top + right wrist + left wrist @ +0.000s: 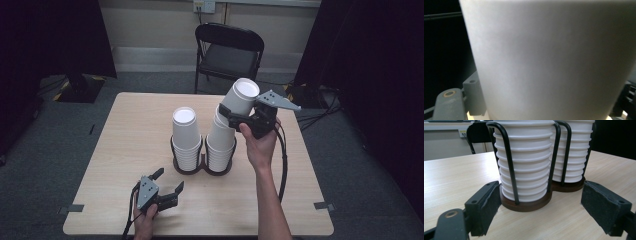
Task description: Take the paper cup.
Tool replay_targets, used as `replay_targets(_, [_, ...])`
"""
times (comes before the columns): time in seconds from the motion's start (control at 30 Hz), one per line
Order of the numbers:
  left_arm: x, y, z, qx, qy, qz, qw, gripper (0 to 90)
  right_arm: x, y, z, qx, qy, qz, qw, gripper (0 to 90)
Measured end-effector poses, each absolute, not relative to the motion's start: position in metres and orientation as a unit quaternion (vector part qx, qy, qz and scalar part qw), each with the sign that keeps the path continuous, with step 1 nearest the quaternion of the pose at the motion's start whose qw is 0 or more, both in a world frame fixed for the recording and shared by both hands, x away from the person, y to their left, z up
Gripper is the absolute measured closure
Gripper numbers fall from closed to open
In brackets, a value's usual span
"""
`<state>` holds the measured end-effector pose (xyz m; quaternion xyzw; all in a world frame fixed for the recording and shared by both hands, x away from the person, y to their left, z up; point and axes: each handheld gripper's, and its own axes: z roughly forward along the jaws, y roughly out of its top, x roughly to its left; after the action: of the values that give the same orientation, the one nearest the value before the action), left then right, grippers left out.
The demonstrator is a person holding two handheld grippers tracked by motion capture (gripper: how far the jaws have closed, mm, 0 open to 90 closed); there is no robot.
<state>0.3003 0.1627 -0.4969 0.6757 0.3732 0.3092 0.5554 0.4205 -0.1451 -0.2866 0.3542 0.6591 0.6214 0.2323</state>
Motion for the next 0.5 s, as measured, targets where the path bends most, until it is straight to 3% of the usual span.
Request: replay_targets(0.5, [0.304,0.163,-0.496,0.681,0.381,0.302,0.548,16.1,0.395,-0.174,-0.294,0.392,0.637,0.614,0.250,15.0])
